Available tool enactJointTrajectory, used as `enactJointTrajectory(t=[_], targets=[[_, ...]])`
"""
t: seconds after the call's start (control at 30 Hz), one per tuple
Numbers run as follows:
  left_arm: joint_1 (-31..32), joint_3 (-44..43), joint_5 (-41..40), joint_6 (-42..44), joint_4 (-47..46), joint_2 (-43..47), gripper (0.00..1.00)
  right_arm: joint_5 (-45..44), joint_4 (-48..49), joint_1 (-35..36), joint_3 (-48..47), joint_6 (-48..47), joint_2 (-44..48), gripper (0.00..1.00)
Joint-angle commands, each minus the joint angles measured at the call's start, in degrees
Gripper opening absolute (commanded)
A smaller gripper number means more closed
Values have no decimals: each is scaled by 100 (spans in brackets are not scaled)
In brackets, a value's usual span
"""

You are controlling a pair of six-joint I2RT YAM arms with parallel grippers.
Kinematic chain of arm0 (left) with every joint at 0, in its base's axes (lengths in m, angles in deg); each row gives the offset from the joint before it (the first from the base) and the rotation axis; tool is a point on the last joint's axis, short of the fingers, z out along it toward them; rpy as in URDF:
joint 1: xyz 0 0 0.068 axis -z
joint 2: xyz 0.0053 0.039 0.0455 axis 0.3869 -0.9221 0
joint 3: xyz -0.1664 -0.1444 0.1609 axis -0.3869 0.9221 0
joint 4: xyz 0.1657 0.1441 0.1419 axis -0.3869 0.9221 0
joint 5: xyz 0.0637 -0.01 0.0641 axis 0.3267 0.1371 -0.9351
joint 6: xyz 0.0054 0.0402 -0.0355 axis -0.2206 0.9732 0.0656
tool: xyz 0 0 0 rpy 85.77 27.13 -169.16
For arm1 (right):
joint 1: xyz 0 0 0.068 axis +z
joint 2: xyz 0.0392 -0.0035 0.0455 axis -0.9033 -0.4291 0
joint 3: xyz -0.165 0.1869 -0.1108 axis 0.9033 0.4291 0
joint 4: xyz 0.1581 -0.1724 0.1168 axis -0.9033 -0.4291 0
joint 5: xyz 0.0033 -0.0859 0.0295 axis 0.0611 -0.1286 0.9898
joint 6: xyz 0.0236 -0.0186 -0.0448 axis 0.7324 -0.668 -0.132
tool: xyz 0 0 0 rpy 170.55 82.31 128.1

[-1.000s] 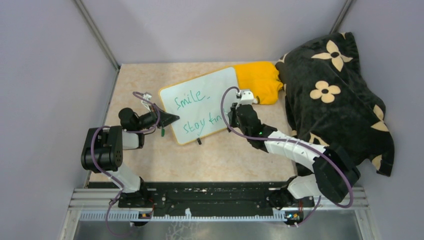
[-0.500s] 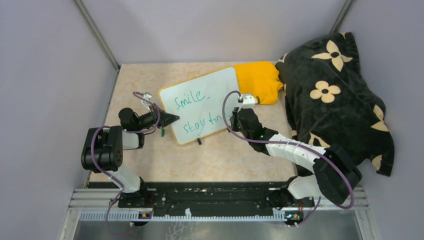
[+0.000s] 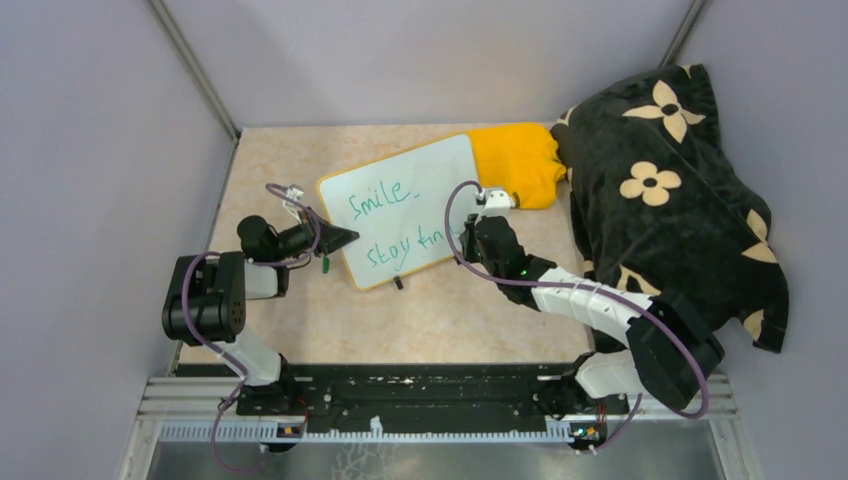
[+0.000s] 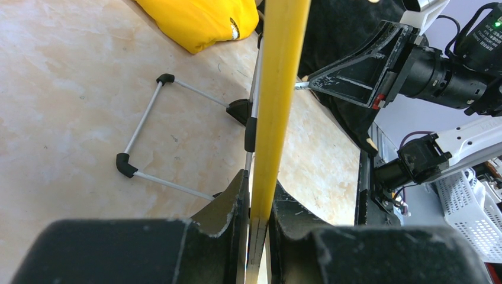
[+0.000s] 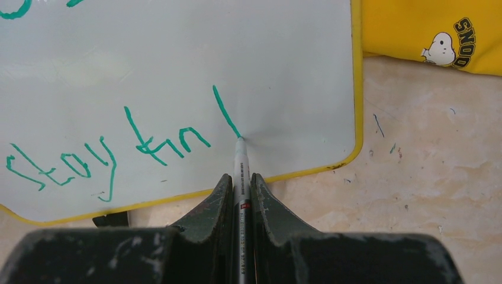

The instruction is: Write a sentence on the whiteboard

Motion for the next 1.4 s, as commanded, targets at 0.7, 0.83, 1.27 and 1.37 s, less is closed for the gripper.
enactJointTrajectory(t=[0.7, 0.83, 1.27, 1.37], targets=[[56, -129, 82, 116, -32, 32, 20, 252, 239, -51, -473, -77, -91, 0], [54, -129, 82, 121, -24, 19, 20, 292, 239, -44, -399, -36, -91, 0], [56, -129, 82, 126, -10, 21, 20, 309, 157, -25, -159, 20, -62, 0], [56, -129, 87, 127, -6, 18, 20, 283, 121, -26, -121, 29, -42, 0]])
